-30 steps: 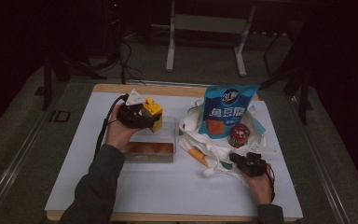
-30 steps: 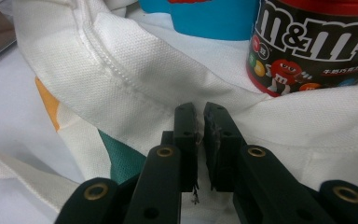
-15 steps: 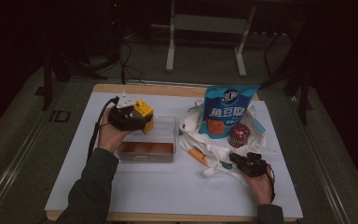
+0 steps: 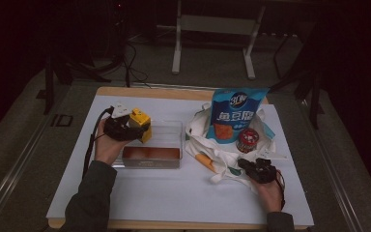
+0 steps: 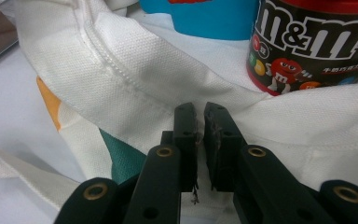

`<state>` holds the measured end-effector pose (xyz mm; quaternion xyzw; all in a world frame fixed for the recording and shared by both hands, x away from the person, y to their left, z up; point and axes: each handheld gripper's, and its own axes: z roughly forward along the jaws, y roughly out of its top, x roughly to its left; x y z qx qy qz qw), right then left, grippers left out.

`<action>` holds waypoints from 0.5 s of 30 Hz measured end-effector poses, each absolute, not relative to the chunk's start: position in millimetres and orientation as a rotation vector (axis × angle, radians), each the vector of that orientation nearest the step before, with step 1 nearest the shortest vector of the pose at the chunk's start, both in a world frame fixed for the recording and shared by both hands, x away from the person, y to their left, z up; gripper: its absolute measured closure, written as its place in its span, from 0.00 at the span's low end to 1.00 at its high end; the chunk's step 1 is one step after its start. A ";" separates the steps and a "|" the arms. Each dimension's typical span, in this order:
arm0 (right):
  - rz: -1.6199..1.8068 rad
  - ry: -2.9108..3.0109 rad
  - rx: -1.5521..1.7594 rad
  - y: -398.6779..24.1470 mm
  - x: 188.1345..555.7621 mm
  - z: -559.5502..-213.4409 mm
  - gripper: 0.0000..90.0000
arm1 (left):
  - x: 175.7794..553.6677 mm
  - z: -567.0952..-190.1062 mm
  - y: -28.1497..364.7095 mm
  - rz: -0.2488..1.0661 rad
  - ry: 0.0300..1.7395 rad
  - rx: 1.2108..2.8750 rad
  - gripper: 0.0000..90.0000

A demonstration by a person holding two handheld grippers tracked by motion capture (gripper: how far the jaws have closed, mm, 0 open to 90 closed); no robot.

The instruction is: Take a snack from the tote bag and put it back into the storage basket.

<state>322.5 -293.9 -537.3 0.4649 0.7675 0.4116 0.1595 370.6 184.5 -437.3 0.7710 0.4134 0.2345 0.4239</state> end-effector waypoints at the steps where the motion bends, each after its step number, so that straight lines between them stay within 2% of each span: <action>1: 1.176 2.193 1.330 -293.9 322.4 -537.4 0.93 | 370.6 -438.2 185.5 0.587 1.039 1.928 0.32; 15: 1.178 2.192 1.331 -293.9 322.2 -537.5 0.93 | 365.2 -445.9 204.7 0.610 1.104 1.922 0.32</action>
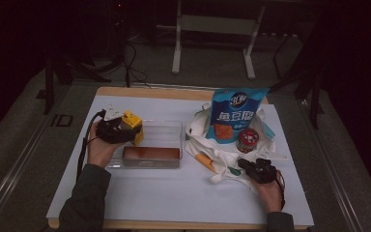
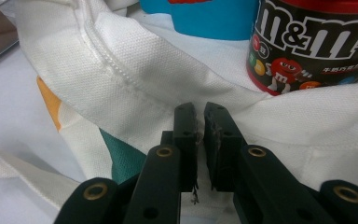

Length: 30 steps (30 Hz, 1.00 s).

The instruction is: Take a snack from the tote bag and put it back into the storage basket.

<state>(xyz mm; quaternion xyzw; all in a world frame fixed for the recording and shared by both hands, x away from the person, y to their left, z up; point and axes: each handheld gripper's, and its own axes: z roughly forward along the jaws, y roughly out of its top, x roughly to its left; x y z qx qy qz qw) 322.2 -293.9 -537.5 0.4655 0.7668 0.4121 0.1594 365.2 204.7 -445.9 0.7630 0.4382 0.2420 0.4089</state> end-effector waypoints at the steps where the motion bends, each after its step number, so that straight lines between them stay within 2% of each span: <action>1: 1.178 2.192 1.331 -293.9 322.2 -537.5 0.93 | 364.8 -446.2 205.9 0.610 1.110 1.922 0.32; 30: 1.177 2.191 1.330 -293.8 321.9 -537.5 0.93 | 353.3 -464.1 227.0 0.609 1.229 1.878 0.31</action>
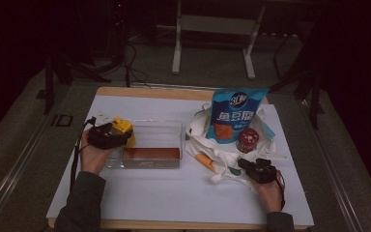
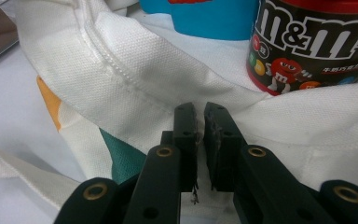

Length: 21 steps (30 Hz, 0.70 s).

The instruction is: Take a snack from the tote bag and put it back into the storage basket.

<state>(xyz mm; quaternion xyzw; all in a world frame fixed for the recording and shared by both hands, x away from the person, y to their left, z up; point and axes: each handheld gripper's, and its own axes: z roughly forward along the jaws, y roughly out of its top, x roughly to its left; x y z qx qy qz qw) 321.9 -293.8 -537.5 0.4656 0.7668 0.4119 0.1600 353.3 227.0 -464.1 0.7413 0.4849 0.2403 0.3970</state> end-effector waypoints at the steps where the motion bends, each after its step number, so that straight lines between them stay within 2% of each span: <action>1: 1.177 2.191 1.330 -293.8 321.9 -537.5 0.93 | 353.0 -464.4 227.1 0.611 1.230 1.879 0.31; 21: 1.177 2.191 1.329 -293.7 321.8 -537.5 0.93 | 346.7 -477.7 226.0 0.637 1.321 1.953 0.30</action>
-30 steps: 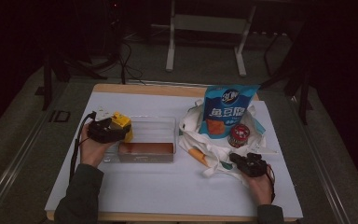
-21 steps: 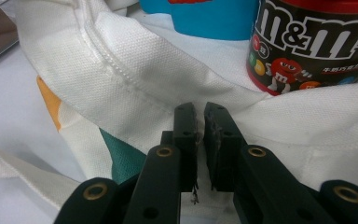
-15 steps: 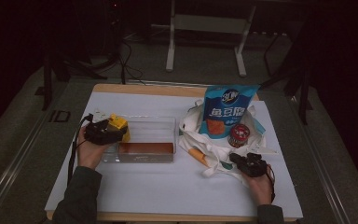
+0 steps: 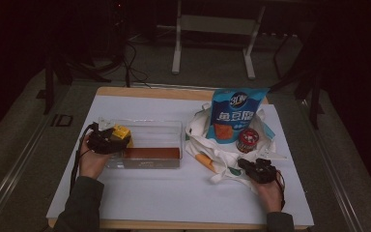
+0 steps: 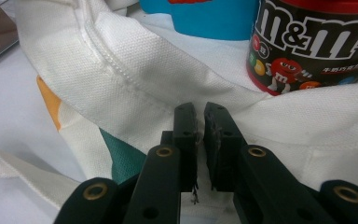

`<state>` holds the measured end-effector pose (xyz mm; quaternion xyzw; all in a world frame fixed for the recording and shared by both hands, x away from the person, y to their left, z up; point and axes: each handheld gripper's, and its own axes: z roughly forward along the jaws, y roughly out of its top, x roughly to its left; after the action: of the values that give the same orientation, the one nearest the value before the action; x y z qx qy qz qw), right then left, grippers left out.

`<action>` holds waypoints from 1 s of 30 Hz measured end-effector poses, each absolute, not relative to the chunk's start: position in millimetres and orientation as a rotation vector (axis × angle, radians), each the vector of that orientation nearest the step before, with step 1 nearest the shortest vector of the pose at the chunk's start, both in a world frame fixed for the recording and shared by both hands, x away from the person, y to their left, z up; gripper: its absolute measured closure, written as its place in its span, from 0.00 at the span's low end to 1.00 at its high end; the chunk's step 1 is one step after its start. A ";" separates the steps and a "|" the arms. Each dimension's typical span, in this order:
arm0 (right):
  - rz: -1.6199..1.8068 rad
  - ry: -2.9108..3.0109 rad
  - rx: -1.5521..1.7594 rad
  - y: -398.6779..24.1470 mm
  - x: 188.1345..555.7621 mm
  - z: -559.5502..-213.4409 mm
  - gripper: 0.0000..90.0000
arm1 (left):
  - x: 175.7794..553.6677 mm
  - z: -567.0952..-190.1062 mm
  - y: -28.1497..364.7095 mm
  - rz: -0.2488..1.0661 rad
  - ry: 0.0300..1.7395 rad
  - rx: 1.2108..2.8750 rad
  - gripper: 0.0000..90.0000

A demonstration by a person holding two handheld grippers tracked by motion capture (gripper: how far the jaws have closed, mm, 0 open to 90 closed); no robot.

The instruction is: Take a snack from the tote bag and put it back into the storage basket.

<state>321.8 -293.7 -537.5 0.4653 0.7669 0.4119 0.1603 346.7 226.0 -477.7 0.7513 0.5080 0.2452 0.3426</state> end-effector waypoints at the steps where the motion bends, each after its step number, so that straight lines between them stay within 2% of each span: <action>1: 1.176 2.191 1.329 -293.6 321.8 -537.5 0.93 | 345.9 -477.2 226.2 0.637 1.329 1.952 0.30; 30: 1.176 2.190 1.328 -293.6 321.7 -537.6 0.93 | 323.1 -469.0 234.8 0.657 1.328 1.928 0.26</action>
<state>321.7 -293.6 -537.6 0.4649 0.7671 0.4118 0.1610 323.1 234.8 -469.0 0.7434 0.5120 0.2534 0.3477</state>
